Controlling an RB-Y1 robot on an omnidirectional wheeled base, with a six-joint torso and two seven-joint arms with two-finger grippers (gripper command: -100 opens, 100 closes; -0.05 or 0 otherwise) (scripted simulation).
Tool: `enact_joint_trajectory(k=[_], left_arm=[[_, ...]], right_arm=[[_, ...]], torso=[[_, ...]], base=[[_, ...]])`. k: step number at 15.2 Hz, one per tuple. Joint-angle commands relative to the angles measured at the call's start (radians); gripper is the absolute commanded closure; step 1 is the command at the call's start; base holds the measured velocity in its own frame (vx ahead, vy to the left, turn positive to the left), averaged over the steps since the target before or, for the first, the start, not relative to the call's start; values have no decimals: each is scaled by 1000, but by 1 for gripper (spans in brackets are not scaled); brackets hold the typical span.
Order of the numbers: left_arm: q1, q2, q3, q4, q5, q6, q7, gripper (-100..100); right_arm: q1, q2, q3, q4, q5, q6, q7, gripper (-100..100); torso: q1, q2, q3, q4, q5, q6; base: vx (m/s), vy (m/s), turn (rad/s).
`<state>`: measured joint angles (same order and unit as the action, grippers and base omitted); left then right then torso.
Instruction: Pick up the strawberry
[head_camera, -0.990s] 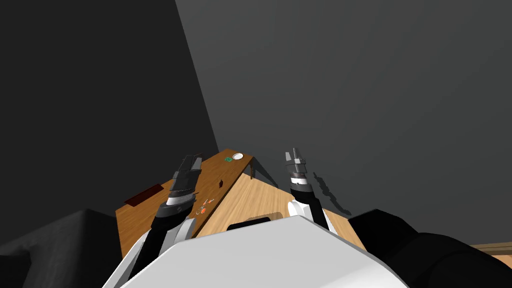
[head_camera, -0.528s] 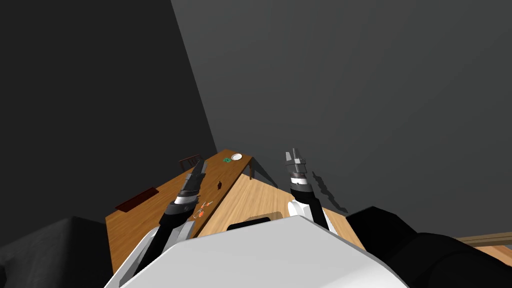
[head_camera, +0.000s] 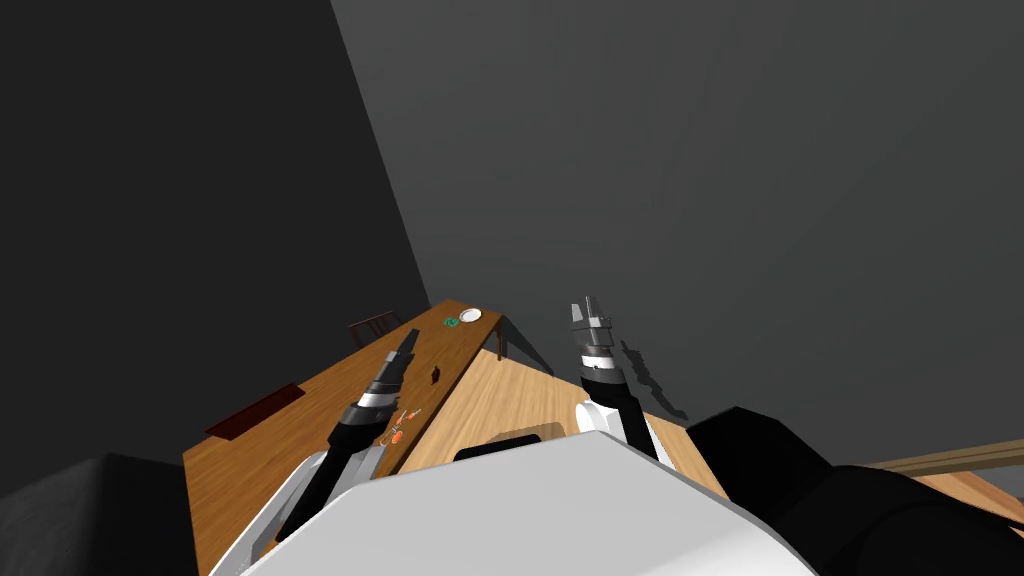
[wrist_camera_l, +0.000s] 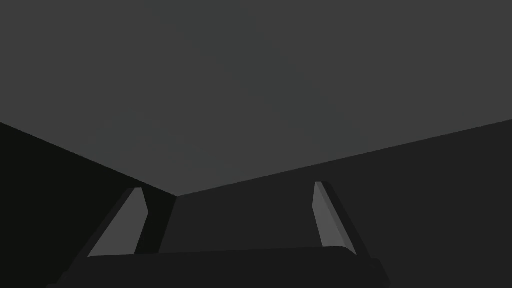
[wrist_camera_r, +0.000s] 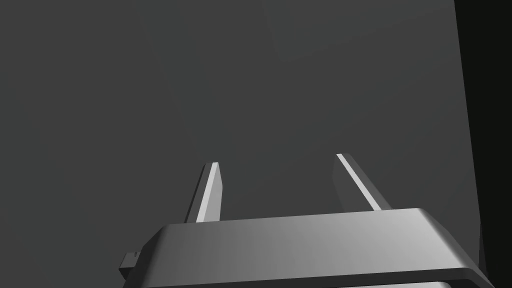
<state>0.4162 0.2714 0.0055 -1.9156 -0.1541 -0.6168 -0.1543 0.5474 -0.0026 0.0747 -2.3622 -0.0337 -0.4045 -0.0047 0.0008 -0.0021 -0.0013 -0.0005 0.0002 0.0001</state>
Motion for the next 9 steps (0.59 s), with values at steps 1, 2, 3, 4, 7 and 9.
enact_joint_trajectory(k=[1,2,3,4,7,9], left_arm=[[-15,13,-4,50,-13,5,-17,-100],[-15,13,-4,63,-13,5,-17,-100],[-25,24,-4,88,-21,6,-27,-100],[-25,24,-4,107,-21,6,-27,-100],[-35,35,-4,152,-29,7,-37,-100],[-45,44,-4,197,-37,8,-48,-100]], right_arm=[[0,0,0,0,0,0,0,0],[0,0,0,0,0,0,0,0],[0,0,0,0,0,0,0,0],[0,0,0,0,0,0,0,0],[0,0,0,0,0,0,0,0],[0,0,0,0,0,0,0,0]], torso=[[0,0,0,0,0,0],[0,0,0,0,0,0],[0,0,0,0,0,0],[0,0,0,0,0,0],[0,0,0,0,0,0],[0,0,0,0,0,0]], base=[[26,8,-61],[25,8,-44],[26,6,-69],[26,6,-50],[20,5,-33],[26,6,-69]])
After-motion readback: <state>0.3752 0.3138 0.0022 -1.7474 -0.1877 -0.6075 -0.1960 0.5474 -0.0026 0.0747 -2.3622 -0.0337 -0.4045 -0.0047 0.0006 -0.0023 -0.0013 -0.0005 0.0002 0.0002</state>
